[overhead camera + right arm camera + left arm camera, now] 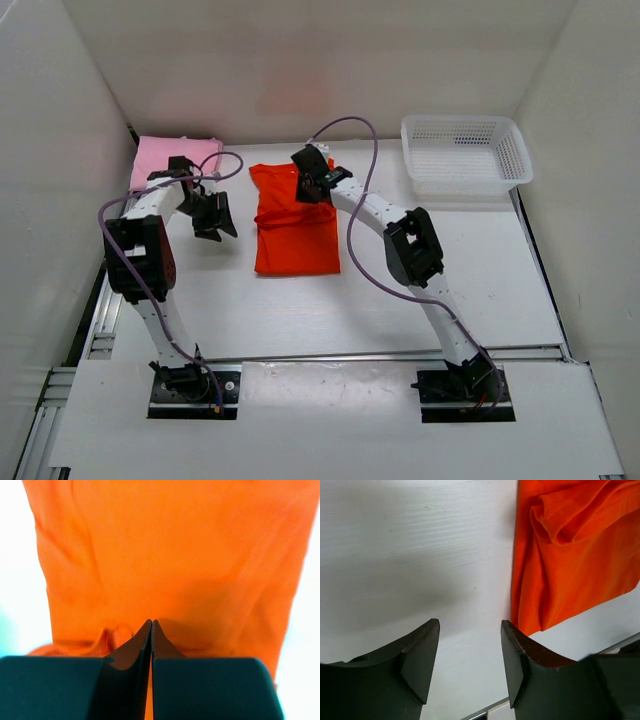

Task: Fold and stack the t-shirts
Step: Fold the folded rectangular tshirt in 1/3 of the way

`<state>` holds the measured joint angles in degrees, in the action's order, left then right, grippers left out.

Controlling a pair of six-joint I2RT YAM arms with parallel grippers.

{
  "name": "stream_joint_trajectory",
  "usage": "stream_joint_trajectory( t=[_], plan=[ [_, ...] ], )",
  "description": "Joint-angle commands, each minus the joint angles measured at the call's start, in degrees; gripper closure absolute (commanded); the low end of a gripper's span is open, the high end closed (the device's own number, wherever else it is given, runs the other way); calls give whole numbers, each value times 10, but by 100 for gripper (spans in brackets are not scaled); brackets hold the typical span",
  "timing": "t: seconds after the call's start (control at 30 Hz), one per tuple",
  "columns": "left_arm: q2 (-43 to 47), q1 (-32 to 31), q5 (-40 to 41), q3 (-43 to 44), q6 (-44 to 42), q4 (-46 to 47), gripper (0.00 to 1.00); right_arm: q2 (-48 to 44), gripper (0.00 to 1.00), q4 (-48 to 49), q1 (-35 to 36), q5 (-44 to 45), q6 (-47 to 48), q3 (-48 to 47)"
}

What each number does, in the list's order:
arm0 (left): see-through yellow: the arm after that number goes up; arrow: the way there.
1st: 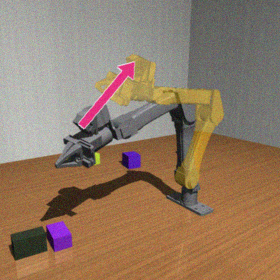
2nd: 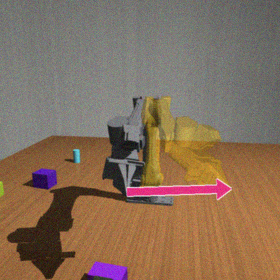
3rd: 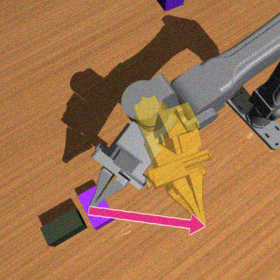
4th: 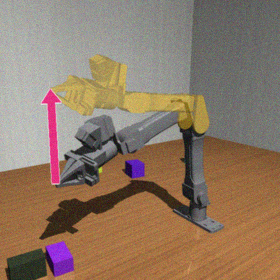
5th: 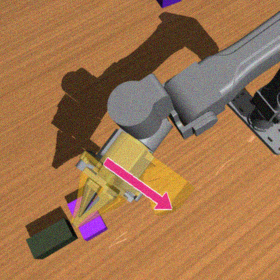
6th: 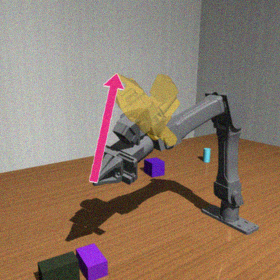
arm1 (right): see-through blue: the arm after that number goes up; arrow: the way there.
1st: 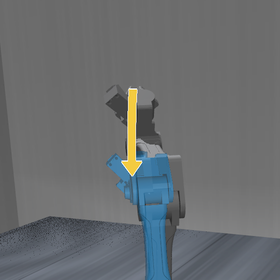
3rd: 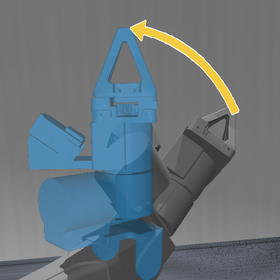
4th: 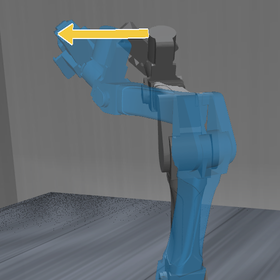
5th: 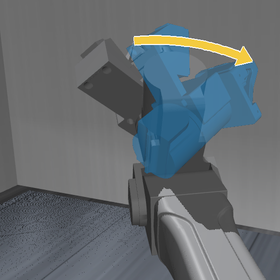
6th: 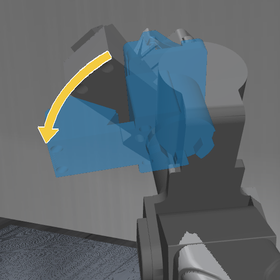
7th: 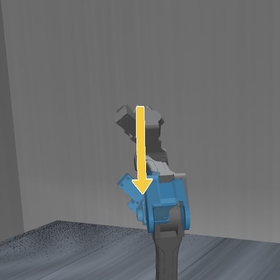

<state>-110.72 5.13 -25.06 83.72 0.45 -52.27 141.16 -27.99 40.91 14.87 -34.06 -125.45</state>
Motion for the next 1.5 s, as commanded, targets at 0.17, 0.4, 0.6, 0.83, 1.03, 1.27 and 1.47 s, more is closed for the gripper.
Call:
stream_joint_trajectory(
  t=[0.17,0.4,0.6,0.83,1.03,1.27,1.47],
  plan=[
    [53,-89,35,19,-4,-1,37,-25,96,55,-28,28,9,-27],
    [-51,-170,91,143,-4,-29,40,-175,98,76,-15,-9,14,182],
    [-126,-218,139,251,-4,-56,50,-254,99,99,-21,-53,-41,337],
    [-119,-230,58,258,-4,-94,71,-295,100,152,-31,-106,-135,452],
    [-137,-264,101,234,-4,-65,70,-301,100,186,-31,-136,-189,498],
    [-187,-264,159,294,-4,-59,70,-295,100,191,-26,-157,-227,521],
    [-207,-264,207,318,-4,-54,68,-295,100,179,-26,-146,-239,534]
  ],
)
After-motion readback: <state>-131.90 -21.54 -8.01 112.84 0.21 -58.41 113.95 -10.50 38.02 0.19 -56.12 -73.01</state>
